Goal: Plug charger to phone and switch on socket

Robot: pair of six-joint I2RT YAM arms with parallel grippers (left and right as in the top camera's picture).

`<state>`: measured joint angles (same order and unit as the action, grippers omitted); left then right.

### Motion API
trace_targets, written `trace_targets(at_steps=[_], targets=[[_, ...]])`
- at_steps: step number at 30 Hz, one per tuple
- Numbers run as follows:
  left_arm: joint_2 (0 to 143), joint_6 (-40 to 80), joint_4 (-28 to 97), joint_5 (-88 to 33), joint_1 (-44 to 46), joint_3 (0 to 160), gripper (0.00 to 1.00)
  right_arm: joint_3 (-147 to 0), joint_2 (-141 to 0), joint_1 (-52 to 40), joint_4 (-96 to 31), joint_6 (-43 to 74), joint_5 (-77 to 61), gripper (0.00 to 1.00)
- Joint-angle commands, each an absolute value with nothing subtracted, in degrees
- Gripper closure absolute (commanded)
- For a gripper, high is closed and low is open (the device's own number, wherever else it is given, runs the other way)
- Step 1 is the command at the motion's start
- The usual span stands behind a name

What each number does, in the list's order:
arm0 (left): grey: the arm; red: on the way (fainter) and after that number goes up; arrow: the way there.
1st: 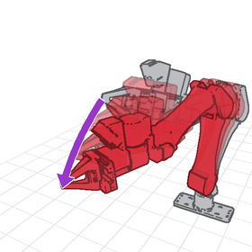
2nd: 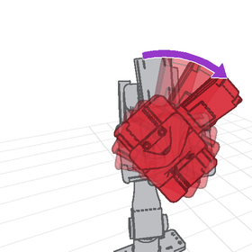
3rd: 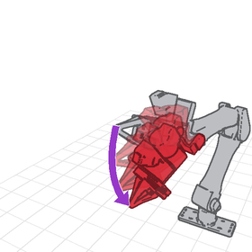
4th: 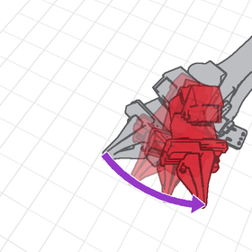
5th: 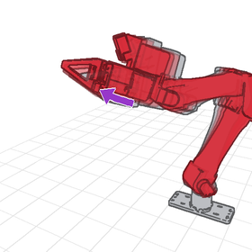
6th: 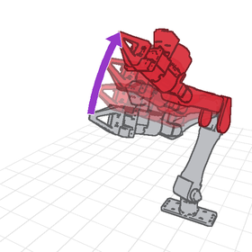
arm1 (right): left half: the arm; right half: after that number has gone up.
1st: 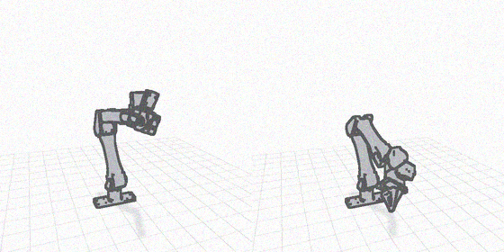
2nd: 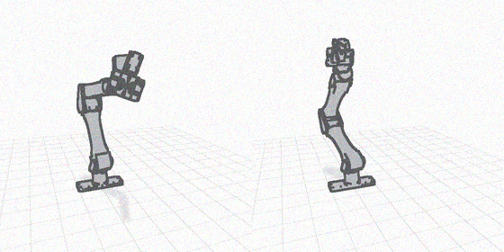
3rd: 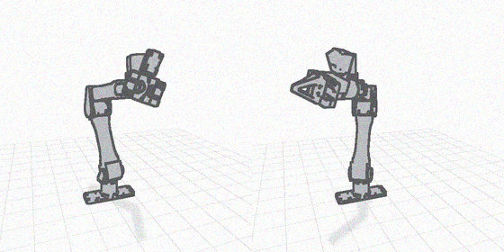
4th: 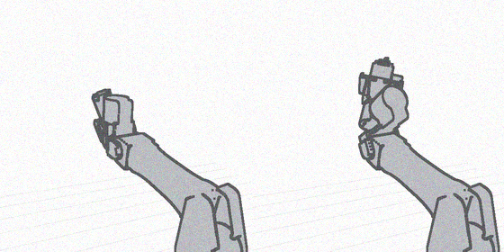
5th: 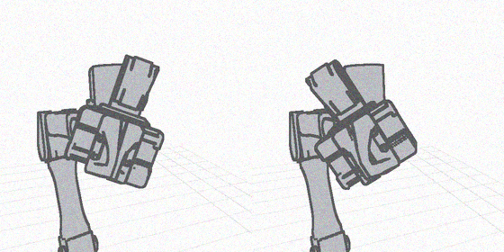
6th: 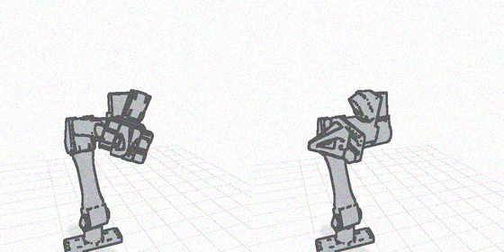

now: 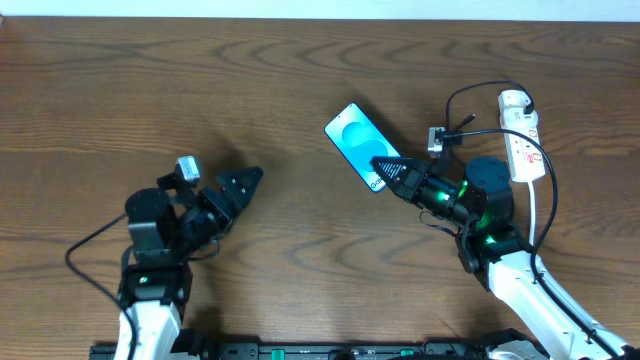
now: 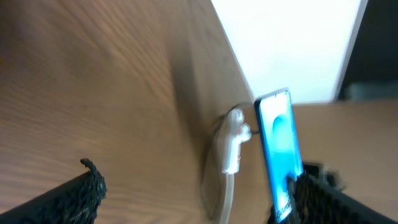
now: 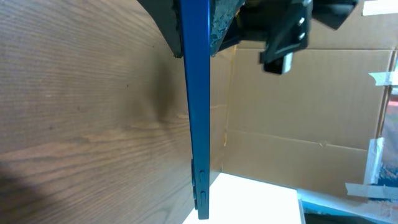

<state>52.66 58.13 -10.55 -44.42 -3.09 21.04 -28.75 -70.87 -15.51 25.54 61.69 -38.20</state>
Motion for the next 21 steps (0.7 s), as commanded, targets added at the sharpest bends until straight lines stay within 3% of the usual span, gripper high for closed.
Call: trace_targets(at_steps=[1,7,18,21], targets=[[58.3,73.2,-19.0,-47.3,-0.2,20.8,0.02,-29.4,-70.2,-15.5,26.3,65.1,-39.4,0.99],[70.0,82.3,-41.0,-45.4,9.2,20.8,0.02,-29.4,-70.2,-17.6,26.4,69.9,-39.4,0.99],[77.6,98.7,-56.8,-42.7,14.2,20.8,0.04,-29.4,-70.4,-26.4,26.3,77.9,-35.5,0.99],[77.6,100.2,-59.4,-41.9,14.2,20.8,0.13,-29.4,-70.5,-28.7,26.1,81.7,-32.7,0.99]])
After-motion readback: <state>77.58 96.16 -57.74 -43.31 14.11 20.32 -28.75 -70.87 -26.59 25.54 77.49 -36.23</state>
